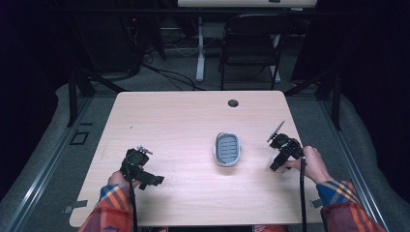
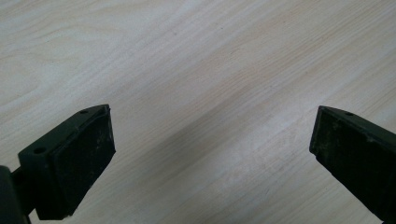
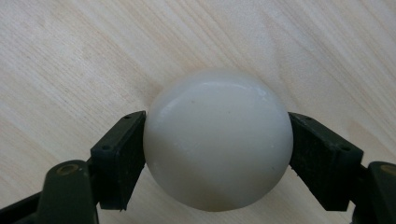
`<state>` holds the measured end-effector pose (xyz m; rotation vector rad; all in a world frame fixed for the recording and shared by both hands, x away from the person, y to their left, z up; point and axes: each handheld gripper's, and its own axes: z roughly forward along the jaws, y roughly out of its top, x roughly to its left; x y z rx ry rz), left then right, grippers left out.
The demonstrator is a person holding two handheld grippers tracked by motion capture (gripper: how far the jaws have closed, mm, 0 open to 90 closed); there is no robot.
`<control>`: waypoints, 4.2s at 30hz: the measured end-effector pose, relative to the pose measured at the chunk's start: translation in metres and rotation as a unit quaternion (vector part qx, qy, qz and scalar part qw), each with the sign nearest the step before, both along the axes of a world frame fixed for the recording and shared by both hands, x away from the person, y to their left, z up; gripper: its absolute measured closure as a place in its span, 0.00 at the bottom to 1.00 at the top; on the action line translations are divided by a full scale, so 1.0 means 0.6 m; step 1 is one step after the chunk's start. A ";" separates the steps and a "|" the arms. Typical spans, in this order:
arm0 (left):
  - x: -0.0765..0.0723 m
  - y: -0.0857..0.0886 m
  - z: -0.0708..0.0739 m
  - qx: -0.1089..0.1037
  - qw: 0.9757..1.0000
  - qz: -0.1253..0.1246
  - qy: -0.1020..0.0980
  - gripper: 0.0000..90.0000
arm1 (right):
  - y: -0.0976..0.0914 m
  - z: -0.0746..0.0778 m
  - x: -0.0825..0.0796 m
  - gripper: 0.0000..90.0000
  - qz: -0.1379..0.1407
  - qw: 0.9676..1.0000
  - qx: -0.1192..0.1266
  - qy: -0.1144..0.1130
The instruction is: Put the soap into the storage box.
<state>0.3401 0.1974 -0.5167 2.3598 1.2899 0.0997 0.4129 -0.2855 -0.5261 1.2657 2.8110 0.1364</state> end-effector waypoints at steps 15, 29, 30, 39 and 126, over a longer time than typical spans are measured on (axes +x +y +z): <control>0.000 0.000 0.000 -0.002 1.000 0.001 -0.002 0.00 | 0.014 0.007 0.001 0.26 0.013 1.000 -0.007 0.002; -0.001 0.001 0.000 -0.002 1.000 -0.001 -0.002 0.00 | 0.033 0.019 0.004 0.26 0.021 1.000 -0.002 -0.006; -0.001 0.001 0.000 -0.002 1.000 -0.001 -0.002 0.00 | 0.034 0.020 0.006 0.26 0.028 1.000 -0.003 -0.009; 0.000 0.000 0.000 0.001 1.000 -0.003 -0.001 0.00 | 0.049 0.029 0.012 0.26 0.042 0.999 -0.008 -0.010; 0.001 -0.001 -0.001 0.006 1.000 -0.008 0.001 0.00 | 0.163 0.126 0.063 0.26 0.098 0.994 -0.017 -0.043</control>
